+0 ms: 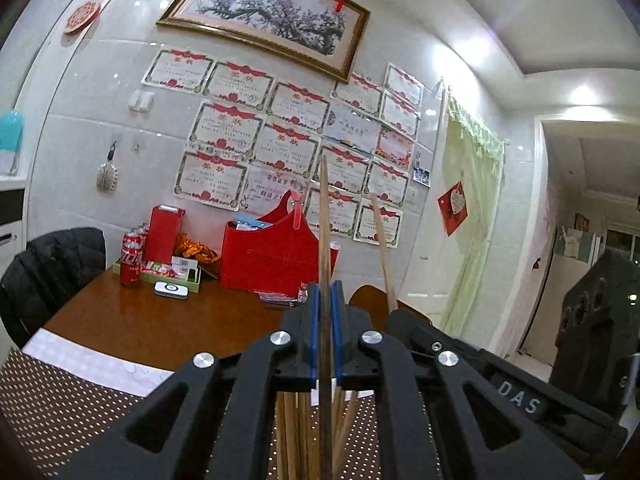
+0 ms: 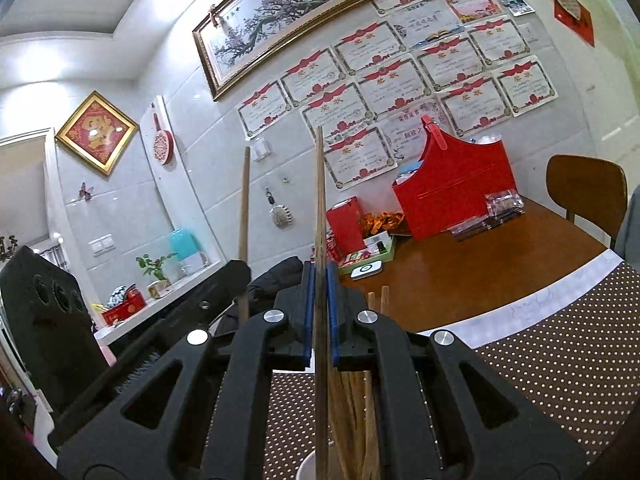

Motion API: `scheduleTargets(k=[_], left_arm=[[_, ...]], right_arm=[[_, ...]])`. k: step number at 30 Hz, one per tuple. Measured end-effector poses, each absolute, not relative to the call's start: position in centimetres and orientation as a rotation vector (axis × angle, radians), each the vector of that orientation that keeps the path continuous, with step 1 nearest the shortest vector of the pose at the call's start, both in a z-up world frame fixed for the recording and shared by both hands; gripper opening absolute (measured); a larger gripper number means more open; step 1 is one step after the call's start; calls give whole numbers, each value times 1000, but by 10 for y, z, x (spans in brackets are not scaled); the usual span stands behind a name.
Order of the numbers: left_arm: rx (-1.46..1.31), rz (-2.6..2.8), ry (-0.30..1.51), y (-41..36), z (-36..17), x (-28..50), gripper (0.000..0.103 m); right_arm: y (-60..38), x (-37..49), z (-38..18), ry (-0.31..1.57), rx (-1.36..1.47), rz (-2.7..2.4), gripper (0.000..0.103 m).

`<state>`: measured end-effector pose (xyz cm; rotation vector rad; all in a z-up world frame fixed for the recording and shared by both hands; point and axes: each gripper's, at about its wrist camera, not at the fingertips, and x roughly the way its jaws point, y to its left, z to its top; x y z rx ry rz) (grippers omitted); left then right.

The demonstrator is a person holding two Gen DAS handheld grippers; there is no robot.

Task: Organize utensils
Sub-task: 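Carry both chopsticks above the pink cup and open both tools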

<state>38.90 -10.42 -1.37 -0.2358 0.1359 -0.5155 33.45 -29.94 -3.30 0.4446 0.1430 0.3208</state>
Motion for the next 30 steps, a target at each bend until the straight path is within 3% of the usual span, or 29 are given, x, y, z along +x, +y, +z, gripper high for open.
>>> scheduleTargets(k=[24, 25, 26, 27, 28, 30], left_arm=[[-267, -508, 237, -92, -74, 410, 6], [-270, -514, 251, -91, -77, 411, 7], [-272, -519, 267, -89, -79, 411, 8], [-273, -513, 277, -88, -79, 410, 23], [-276, -507, 277, -85, -78, 408, 45], [-289, -505, 265, -81, -75, 402, 69]], right_arm=[[-285, 335, -84, 158, 440, 195, 8], [-288, 333, -86, 166, 453, 192, 12], [-291, 331, -87, 172, 463, 188, 38], [-296, 325, -87, 170, 475, 176, 84], [-298, 320, -86, 156, 483, 163, 92], [-306, 304, -79, 113, 485, 143, 93]])
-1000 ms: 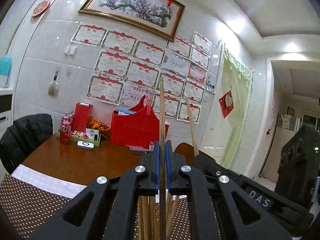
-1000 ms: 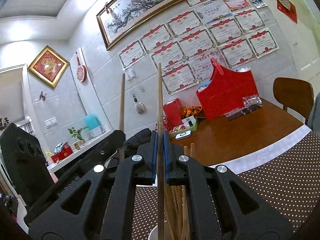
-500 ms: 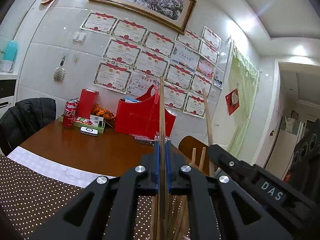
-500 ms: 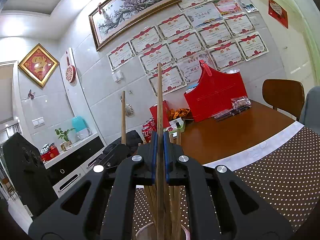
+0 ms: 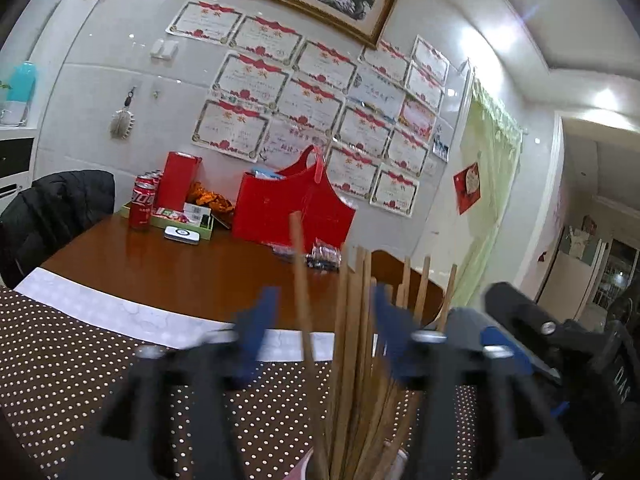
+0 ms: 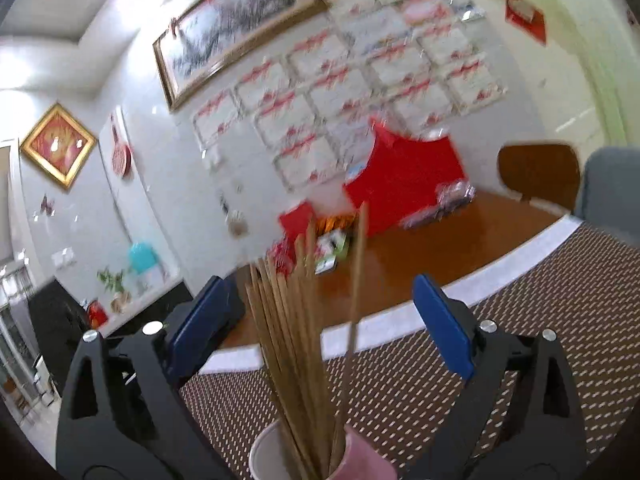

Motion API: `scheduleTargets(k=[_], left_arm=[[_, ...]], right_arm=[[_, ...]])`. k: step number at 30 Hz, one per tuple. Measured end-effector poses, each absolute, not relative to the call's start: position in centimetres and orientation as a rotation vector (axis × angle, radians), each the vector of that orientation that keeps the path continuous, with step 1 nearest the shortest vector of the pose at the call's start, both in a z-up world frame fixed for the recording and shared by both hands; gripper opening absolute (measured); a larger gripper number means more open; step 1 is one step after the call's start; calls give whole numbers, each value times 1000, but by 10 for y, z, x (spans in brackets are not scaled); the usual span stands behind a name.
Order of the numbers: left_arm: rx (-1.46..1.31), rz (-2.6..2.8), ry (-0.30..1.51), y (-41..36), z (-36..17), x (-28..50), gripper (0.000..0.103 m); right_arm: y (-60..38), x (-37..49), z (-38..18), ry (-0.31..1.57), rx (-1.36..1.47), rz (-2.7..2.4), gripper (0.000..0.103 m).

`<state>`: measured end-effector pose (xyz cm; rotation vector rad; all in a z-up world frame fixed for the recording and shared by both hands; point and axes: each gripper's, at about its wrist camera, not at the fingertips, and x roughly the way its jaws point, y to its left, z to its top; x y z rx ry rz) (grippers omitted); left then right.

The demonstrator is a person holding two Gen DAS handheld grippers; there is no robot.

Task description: Organize utensils

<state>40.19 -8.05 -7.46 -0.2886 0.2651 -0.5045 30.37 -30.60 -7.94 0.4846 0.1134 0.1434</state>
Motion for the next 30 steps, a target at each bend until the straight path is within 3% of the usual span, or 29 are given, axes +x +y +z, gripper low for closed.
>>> scheduleTargets(k=[1, 3, 9, 18, 30], left_arm=[[-291, -499, 257, -77, -71, 398, 74], [-274, -488, 256, -75, -64, 392, 75], [-161, -428, 323, -79, -40, 368, 80], [-23, -316, 368, -81, -5, 299, 81], [-37, -278, 336, -73, 32, 193, 81]], right_arm=[[-308, 300, -76, 110, 485, 144, 93], [-314, 290, -67, 99, 487, 137, 97], [-325, 270, -46, 139, 482, 60, 97], [-323, 230, -20, 262, 424, -8, 97], [-284, 134, 20, 270, 210, -75, 97]])
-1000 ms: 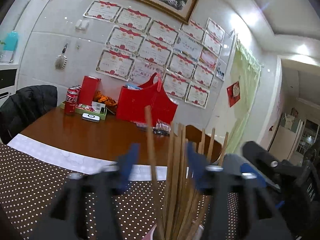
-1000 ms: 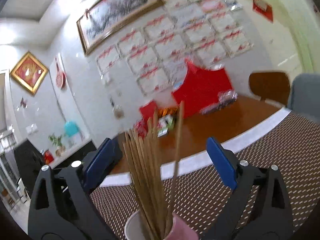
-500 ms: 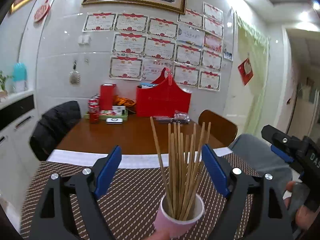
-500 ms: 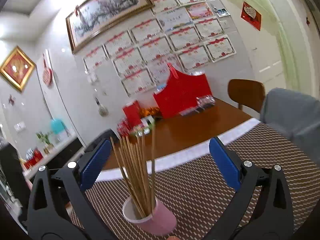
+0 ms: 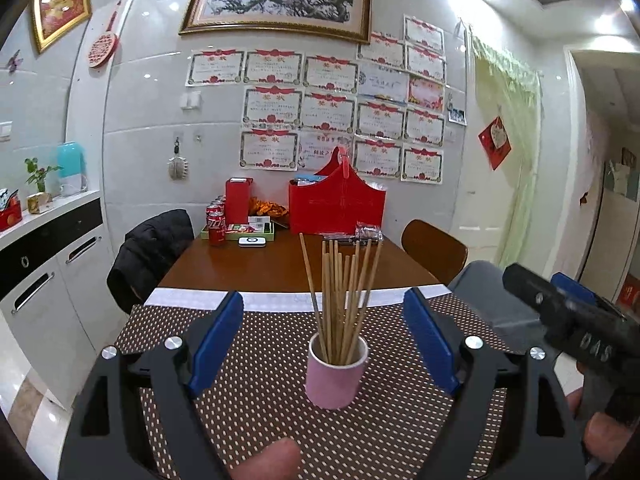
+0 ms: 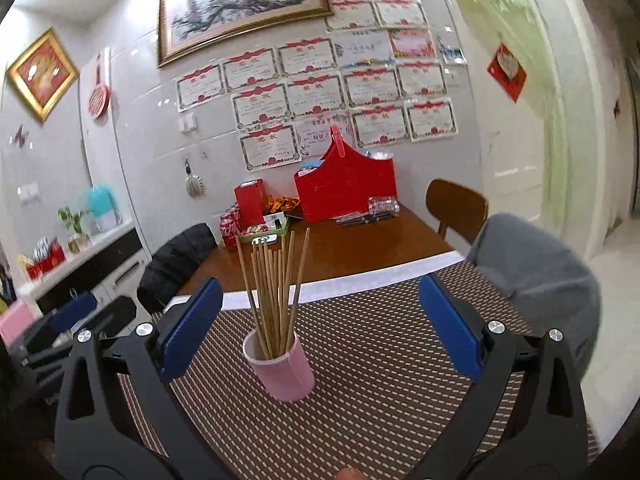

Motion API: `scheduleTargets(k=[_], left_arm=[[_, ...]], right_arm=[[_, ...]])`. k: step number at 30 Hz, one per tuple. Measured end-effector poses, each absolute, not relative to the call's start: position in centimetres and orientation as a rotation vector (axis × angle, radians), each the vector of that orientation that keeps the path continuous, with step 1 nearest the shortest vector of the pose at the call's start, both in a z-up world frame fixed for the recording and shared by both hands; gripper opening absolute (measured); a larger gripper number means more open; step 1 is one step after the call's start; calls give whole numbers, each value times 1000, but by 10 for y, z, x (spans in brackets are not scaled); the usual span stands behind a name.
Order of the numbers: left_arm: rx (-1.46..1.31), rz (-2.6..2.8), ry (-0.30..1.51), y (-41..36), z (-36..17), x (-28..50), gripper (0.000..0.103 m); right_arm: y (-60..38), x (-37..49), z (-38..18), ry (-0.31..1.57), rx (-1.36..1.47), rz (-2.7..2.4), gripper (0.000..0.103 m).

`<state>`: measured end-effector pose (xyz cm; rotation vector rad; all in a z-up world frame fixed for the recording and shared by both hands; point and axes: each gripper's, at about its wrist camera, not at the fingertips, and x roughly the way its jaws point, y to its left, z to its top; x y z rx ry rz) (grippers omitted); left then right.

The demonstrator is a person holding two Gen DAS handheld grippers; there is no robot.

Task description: Organize utensils

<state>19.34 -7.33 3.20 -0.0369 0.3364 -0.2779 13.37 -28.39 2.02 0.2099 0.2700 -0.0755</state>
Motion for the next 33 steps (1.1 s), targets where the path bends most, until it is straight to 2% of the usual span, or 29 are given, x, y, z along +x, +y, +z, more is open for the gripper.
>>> scheduleTargets(k=[15, 20, 26, 33], left_arm=[[-32, -289, 291, -80, 23, 109, 83], [-20, -266, 255, -80, 29, 105, 84], [-9, -237, 222, -77, 32, 97, 91], [-10, -239, 223, -76, 34, 96, 91]], right_arm=[[-276, 55, 14, 216, 134, -135, 97], [-273, 56, 13, 204, 131, -133, 97], [-268, 51, 14, 180, 113, -141, 97], [-270, 51, 15, 179, 113, -144, 97]])
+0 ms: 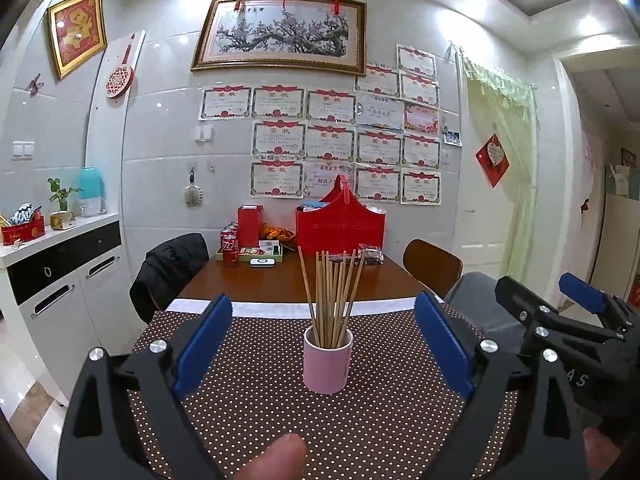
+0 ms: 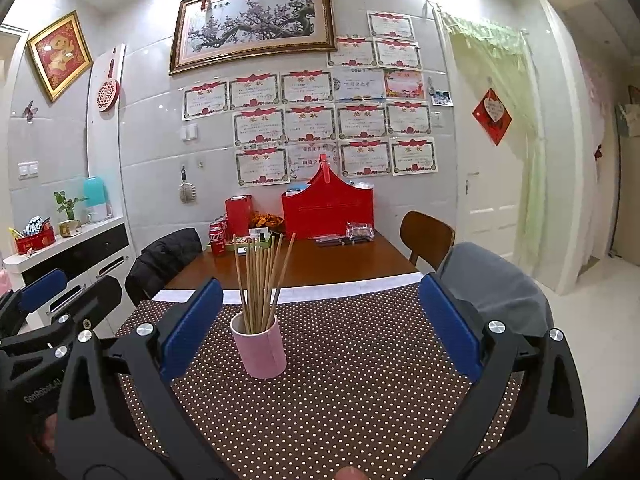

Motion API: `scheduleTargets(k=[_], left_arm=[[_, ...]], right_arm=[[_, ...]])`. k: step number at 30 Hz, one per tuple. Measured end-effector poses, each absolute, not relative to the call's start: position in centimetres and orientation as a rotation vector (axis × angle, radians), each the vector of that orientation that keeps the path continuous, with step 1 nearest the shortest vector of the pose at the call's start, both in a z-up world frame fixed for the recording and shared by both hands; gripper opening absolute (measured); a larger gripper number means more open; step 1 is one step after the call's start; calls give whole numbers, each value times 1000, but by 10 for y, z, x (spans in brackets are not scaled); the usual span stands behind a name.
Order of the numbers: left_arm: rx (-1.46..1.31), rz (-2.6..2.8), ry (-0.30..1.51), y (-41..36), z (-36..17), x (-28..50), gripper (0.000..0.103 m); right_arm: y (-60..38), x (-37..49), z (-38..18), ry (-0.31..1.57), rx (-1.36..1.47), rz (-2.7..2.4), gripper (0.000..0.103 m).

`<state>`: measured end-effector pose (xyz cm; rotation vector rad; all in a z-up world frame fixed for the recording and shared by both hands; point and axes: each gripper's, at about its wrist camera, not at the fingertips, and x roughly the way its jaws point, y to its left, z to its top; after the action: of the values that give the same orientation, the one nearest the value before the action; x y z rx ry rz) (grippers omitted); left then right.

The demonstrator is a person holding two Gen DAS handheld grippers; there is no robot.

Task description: Organize utensils

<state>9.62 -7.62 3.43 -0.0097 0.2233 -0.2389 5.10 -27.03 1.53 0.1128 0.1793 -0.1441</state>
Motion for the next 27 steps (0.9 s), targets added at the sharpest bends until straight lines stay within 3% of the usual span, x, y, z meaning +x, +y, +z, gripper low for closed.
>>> scheduleTargets(k=[14, 27], left_arm=[[6, -225, 226, -78, 34, 94, 100], [6, -219, 229, -78, 33, 98, 99]], right_arm=[[-275, 50, 14, 183, 126, -141, 97], [-274, 51, 12, 185, 127, -139, 97]])
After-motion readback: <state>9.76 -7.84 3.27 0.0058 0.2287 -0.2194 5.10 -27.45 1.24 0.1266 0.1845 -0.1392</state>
